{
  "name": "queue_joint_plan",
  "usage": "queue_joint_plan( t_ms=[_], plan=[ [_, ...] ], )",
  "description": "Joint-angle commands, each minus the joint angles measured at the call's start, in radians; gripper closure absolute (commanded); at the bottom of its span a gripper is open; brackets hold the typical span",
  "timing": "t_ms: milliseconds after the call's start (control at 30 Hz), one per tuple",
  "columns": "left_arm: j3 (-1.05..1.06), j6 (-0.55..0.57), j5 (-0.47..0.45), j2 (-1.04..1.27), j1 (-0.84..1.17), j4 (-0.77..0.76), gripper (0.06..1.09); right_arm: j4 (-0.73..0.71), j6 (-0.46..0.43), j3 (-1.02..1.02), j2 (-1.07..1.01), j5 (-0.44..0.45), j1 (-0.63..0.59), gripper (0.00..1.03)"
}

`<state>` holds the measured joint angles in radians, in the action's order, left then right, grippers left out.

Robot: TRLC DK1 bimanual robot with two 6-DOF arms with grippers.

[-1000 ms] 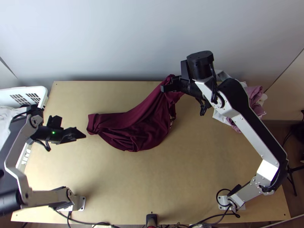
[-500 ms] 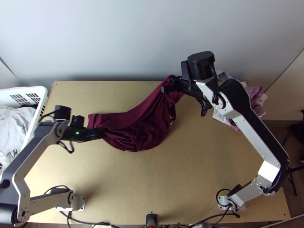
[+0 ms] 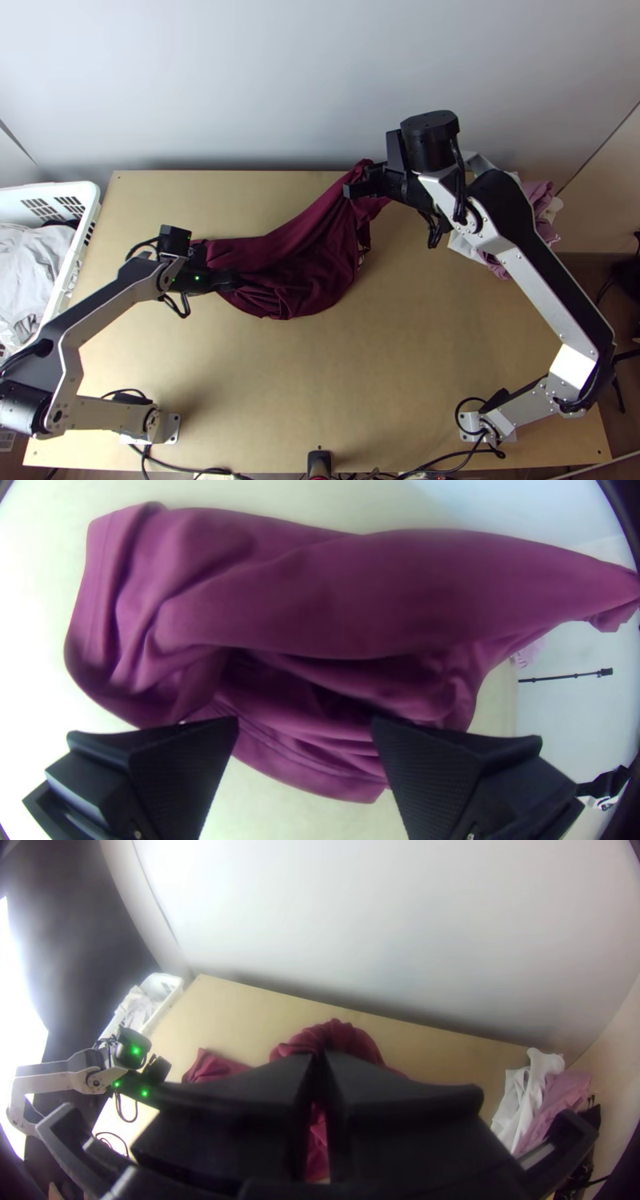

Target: Fold the t-shirt

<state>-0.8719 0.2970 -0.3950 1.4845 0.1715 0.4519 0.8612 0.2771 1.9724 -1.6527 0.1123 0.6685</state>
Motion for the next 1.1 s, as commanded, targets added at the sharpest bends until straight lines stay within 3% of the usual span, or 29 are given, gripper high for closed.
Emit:
queue_joint_plan(
  t_ms=[0, 300, 500, 533, 600, 700, 733, 967, 1067],
  plan=[
    [0.004, 0.053, 0.038, 0.034, 0.028, -0.085, 0.12, 0.001, 0.001, -0.003, 0.002, 0.0, 0.003, 1.0],
    [-0.084, 0.148, -0.008, 0.062, 0.034, -0.058, 0.12, 0.001, 0.001, -0.006, -0.002, 0.0, 0.013, 1.0],
    [-0.07, 0.129, -0.001, 0.165, 0.075, -0.082, 0.15, 0.001, -0.003, -0.003, -0.002, 0.001, 0.016, 1.0],
    [-0.067, 0.116, 0.001, 0.188, 0.089, -0.081, 0.18, 0.001, -0.003, -0.001, -0.002, 0.001, 0.016, 1.0],
    [-0.053, 0.103, 0.002, 0.195, 0.115, -0.084, 0.37, 0.001, -0.004, 0.002, -0.002, 0.001, 0.016, 1.0],
    [-0.045, 0.088, 0.002, 0.188, 0.148, -0.084, 0.94, 0.001, -0.007, 0.003, 0.001, 0.003, 0.014, 1.0],
    [-0.049, 0.09, 0.001, 0.188, 0.146, -0.079, 1.05, -0.001, -0.009, 0.003, 0.001, 0.003, 0.014, 1.0],
    [-0.131, 0.088, -0.016, -0.043, 0.071, 0.11, 1.05, -0.001, -0.012, 0.0, 0.004, 0.009, 0.013, 1.0],
    [-0.225, 0.094, -0.07, -0.164, 0.036, 0.24, 1.05, -0.002, -0.012, 0.014, 0.002, 0.01, 0.009, 1.0]
  ],
)
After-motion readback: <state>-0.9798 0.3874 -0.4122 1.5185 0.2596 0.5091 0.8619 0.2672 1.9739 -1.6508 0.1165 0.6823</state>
